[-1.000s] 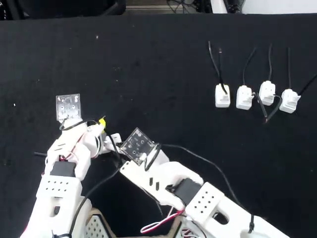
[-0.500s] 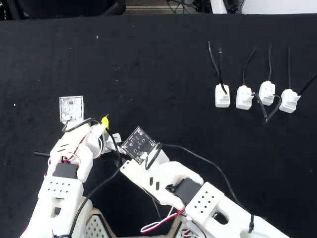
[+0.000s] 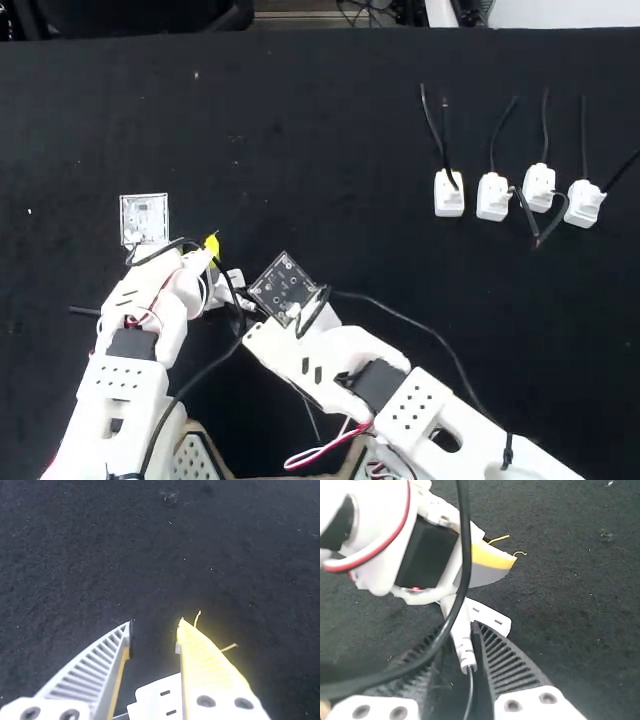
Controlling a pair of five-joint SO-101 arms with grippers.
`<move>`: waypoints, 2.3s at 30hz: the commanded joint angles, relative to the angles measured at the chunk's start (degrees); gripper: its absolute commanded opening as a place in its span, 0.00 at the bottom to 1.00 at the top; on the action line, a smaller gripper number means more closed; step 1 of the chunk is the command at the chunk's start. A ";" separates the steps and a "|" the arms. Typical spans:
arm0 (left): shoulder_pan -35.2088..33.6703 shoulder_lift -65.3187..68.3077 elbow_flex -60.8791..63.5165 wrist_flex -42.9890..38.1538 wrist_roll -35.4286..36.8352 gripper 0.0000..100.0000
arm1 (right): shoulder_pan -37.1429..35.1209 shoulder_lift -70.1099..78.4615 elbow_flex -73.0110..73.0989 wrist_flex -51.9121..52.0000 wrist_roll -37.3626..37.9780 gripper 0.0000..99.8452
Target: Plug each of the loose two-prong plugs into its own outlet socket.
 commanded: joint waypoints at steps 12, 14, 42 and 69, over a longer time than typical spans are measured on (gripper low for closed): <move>1.89 0.26 1.19 -1.67 0.18 0.16 | -0.62 -2.95 -2.51 -2.73 -0.70 0.01; 1.89 0.26 1.19 -1.67 0.18 0.16 | -0.62 -2.95 -2.51 -2.73 -0.70 0.01; -3.21 7.47 -5.49 -1.41 0.70 0.16 | 1.32 -2.42 -3.56 4.57 2.29 0.01; -11.91 16.26 -18.51 13.98 -4.22 0.16 | 10.29 15.34 -22.73 21.71 -0.62 0.01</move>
